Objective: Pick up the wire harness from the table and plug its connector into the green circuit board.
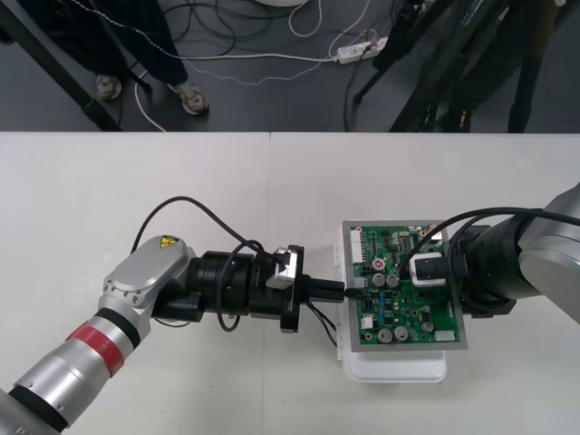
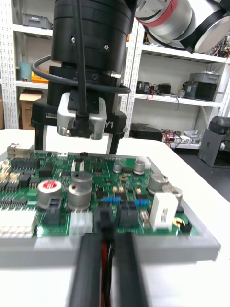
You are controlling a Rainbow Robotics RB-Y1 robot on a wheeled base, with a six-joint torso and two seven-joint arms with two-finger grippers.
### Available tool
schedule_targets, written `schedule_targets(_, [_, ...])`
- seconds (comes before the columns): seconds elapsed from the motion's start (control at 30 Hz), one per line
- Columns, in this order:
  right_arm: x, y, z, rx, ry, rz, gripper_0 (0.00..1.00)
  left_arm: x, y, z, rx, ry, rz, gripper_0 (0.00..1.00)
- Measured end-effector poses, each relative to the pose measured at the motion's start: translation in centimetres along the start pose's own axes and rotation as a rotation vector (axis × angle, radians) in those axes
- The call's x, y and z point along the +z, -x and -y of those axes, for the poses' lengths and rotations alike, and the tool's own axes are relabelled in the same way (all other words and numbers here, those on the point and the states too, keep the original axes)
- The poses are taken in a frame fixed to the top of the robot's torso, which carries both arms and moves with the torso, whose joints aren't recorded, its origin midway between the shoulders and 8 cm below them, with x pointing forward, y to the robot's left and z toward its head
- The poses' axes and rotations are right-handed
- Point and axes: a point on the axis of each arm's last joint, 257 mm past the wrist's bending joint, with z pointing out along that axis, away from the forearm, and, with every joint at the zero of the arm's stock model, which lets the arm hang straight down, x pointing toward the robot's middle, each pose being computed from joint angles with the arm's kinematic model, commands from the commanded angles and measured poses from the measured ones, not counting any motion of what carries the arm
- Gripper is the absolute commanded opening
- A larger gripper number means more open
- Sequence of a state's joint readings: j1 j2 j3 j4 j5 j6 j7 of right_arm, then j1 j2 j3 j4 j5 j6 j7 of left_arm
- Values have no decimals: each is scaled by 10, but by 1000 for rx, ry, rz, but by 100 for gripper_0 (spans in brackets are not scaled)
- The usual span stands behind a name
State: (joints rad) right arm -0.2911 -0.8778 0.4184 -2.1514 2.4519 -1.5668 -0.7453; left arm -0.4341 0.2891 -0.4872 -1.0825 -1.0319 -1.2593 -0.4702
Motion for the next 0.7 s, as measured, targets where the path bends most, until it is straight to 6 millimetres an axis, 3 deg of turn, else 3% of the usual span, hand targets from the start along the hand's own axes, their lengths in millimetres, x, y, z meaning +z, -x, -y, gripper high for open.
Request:
schedule_targets(0.03, [0, 0, 0, 0, 0, 0, 100, 2, 1, 0, 1, -1, 4, 76])
schedule_targets(0.07, [0, 0, 0, 0, 0, 0, 100, 3, 2, 1, 1, -3, 7, 79])
schedule_targets(0.4, [0, 0, -1, 0, 1, 1, 100, 6, 5, 3, 11, -12, 12, 79])
schedule_targets(0.53, [0, 1, -1, 0, 2, 1, 100, -10, 7, -2, 29, -7, -6, 79])
schedule_targets(0.7, [0, 1, -1, 0, 2, 1, 100, -45, 15, -12, 48, 18, -24, 80])
